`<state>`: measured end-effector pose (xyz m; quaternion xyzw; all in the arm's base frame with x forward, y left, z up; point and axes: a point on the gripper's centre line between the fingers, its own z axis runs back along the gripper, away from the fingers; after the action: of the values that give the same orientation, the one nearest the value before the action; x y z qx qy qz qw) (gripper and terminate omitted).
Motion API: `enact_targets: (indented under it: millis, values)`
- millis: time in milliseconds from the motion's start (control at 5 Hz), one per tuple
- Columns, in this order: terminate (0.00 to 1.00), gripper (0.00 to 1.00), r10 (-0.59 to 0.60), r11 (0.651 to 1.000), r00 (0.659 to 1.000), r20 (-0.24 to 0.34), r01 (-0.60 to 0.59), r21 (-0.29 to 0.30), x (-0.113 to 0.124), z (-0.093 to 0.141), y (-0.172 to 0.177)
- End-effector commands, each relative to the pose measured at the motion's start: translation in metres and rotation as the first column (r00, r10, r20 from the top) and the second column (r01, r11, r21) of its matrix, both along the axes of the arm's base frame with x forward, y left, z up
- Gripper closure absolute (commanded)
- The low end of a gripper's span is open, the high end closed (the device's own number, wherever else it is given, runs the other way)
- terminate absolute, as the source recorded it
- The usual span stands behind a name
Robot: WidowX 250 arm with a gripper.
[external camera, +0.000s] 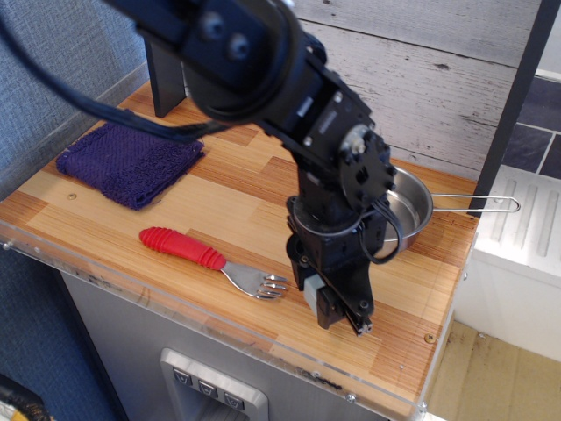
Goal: Moves the grey block to the bottom of the table.
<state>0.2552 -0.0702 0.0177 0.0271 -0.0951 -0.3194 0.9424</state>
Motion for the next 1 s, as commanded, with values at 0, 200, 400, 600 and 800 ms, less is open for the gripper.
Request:
enact_targets:
  millis: [0,200,400,600,800]
  values:
    - [0.0,1.0,-0.023,0.999,1.0,0.021,0.024,-0.024,0.005,0.007,0.008]
    - [0.0,0.0,-0.009,0.998,1.0,-0.011,0.009,-0.056,0.006,0.01,0.009]
    - [0.0,0.0,-0.016,0.998,1.0,-0.004,0.016,-0.056,0.005,0.014,0.009]
    - [0.0,0.0,-0.014,0.998,1.0,0.0,0.014,-0.059,0.003,0.021,0.01]
    - [0.0,0.0,-0.018,0.996,0.999,0.029,0.021,-0.09,0.005,0.035,0.012]
